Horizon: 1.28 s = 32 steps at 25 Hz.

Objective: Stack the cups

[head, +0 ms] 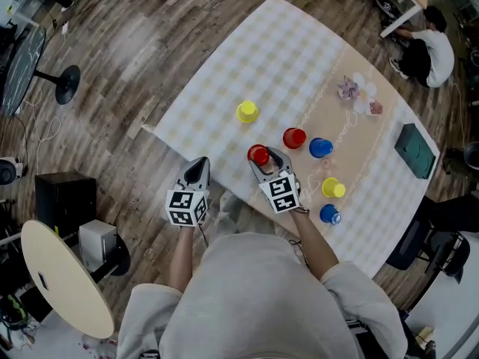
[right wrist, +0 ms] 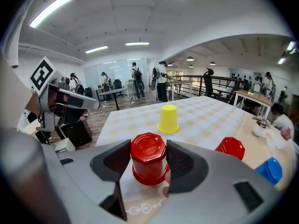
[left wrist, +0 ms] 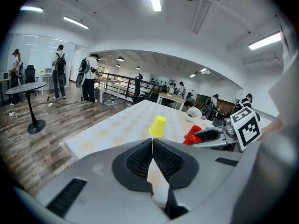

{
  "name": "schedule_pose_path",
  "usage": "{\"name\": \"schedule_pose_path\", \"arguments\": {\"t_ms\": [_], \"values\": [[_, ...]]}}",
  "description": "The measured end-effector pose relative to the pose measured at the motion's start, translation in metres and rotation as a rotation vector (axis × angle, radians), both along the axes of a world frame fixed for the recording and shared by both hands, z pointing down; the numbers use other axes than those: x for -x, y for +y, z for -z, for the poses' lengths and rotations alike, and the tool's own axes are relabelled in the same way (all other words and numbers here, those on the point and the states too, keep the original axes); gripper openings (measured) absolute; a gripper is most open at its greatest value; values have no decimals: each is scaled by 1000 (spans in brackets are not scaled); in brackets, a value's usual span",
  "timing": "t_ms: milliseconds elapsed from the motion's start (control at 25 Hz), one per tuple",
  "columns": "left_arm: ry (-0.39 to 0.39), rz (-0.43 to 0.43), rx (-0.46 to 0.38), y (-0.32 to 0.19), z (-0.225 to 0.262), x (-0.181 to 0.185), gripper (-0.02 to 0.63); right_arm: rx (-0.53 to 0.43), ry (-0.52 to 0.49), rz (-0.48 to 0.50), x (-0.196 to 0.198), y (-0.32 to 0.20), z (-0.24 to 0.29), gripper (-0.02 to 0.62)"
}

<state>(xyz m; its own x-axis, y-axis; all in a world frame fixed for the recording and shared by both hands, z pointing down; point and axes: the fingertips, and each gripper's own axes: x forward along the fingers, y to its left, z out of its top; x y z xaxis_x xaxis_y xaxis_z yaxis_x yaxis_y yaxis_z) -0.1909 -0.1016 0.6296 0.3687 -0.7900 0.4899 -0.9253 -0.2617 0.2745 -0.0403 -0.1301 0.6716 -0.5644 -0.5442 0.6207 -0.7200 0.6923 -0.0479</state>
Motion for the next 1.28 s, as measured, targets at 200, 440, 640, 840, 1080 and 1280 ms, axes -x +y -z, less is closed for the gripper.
{"name": "schedule_pose_path", "arguments": {"t_ms": [200,440,640,840,1080,1280], "values": [[4,6,14,3,-5,3,15,-28,-10,-3,10,-20,10,238],[3,19,22,-10,-3,3,14,-51,-16,8,17,-57,19,238],[9,26,27,-3,-8,11,15,-51,-8,11,28,-64,14,238],[15,37,35,-1,-12,17,15,-29,4,5,32,-68,2,238],[13,43,43,-2,-14,21,15,-1,6,-11,30,-73,-12,239],[10,41,49,0,-15,23,15,-18,-11,-17,30,-75,-14,241]]}}
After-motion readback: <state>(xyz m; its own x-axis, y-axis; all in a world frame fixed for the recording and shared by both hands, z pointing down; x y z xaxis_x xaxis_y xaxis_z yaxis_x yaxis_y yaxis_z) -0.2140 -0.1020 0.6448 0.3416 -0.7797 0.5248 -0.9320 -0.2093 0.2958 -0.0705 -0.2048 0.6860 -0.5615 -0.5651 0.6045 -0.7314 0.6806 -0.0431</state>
